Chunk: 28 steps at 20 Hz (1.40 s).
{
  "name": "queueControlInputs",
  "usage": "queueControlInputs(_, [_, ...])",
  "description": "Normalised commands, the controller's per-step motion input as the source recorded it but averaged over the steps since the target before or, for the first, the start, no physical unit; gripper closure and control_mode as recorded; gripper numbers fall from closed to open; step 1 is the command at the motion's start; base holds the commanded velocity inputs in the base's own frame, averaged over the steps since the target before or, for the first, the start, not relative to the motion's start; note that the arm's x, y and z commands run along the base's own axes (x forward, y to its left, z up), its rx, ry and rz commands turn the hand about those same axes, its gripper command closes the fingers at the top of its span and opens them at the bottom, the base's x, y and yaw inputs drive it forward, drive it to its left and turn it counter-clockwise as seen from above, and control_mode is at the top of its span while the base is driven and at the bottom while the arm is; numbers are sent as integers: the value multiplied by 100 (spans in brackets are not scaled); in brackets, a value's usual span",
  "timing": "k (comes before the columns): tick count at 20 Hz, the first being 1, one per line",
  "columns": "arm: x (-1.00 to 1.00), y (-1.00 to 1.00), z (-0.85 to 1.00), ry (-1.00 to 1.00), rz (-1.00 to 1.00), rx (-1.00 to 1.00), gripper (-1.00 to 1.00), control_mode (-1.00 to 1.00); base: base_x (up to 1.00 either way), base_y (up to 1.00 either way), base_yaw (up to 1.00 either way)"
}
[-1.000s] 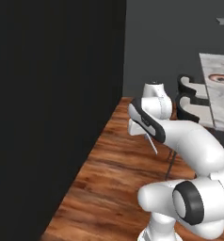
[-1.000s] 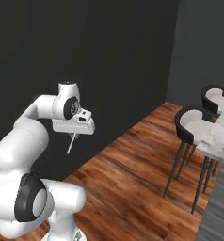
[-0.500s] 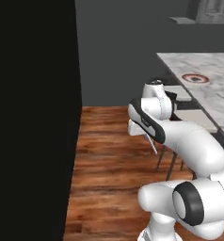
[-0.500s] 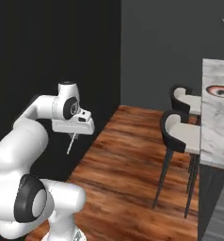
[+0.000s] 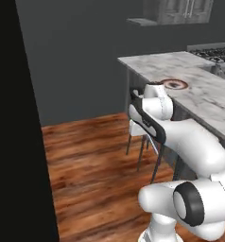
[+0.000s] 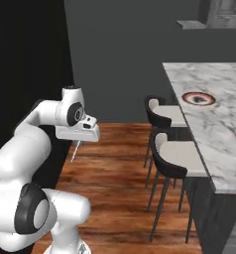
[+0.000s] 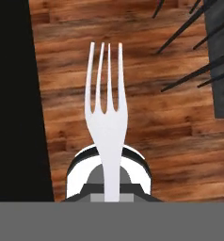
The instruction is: Take the fork and place it on the left side of the plate. Then take the spoon and place it on the right side of the plate. Make sure they're directly next to the plate.
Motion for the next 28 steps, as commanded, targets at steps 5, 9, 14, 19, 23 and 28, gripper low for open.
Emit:
queueControlInputs(5, [0,0,0,0,0,0,100,100,100,78,-52])
queueControlInputs(9, [0,0,0,0,0,0,100,100,100,88,-55])
queueControlInputs(14, [0,0,0,0,0,0,100,100,100,95,-53])
queueControlInputs(19, [0,0,0,0,0,0,100,100,100,93,-54])
queueControlInputs(23, [0,0,0,0,0,0,100,100,99,99,-54])
queueControlInputs(28, [0,0,0,0,0,0,100,100,93,100,-57])
